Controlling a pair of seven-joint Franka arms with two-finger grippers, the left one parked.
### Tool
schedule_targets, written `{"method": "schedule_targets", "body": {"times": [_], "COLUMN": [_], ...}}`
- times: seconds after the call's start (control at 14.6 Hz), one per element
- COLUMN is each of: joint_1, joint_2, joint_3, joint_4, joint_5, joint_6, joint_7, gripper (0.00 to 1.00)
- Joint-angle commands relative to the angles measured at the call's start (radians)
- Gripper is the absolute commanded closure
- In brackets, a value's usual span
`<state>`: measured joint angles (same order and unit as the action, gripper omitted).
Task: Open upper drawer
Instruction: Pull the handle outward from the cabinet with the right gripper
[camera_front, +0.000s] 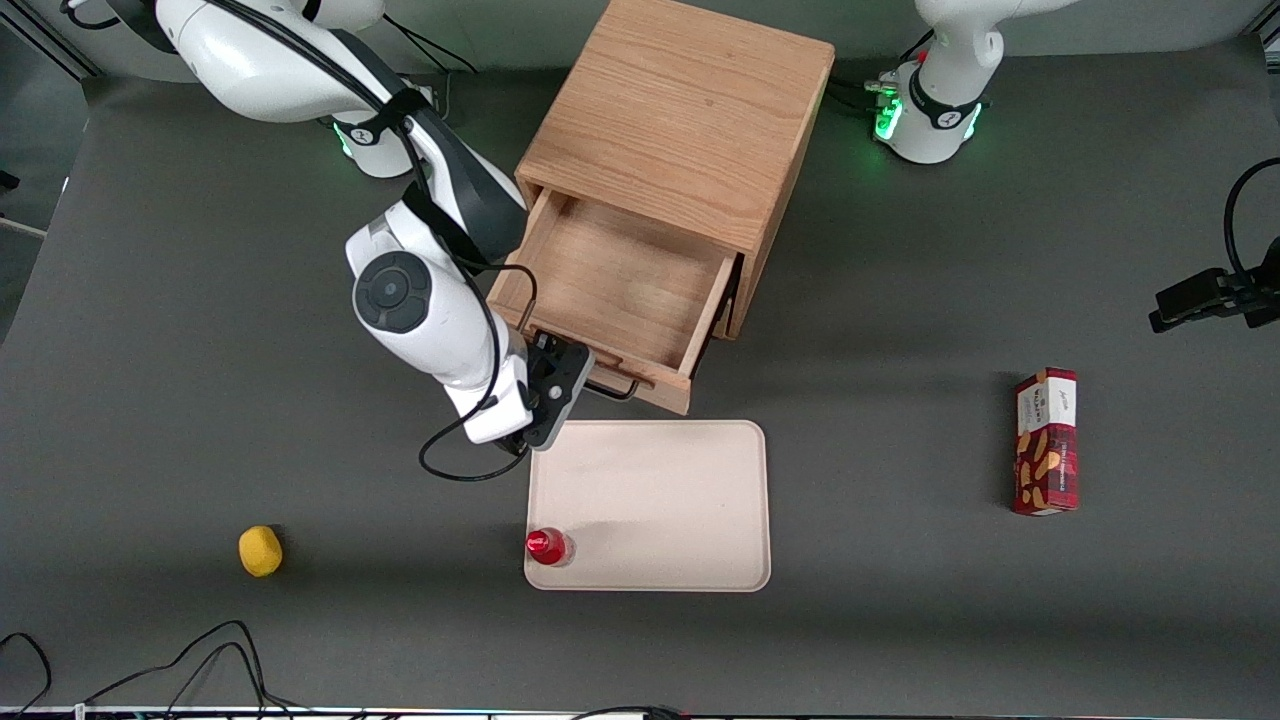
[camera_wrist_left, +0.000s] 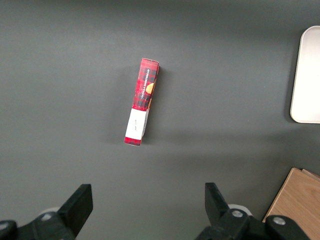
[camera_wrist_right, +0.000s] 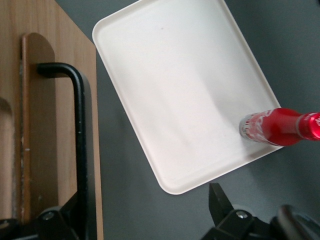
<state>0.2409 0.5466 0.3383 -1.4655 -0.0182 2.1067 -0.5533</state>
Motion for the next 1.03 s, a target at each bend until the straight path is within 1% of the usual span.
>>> {"method": "schedule_targets", "body": {"times": [0.0,0.75,0.96], "joint_1": [-0.003,-0.006,-0.005], "joint_2": [0.026,0.026,-0.010], "joint_3": [-0.021,-0.044,-0.047], "joint_4": [0.043,0.057,0.059], "joint_5": [0.026,0.034,0.034], "joint_6": [0.010,0.035,0.038], "joint_7": [-0.048,-0.054,-0.039], "gripper": [0.00,0.00,0.00]}}
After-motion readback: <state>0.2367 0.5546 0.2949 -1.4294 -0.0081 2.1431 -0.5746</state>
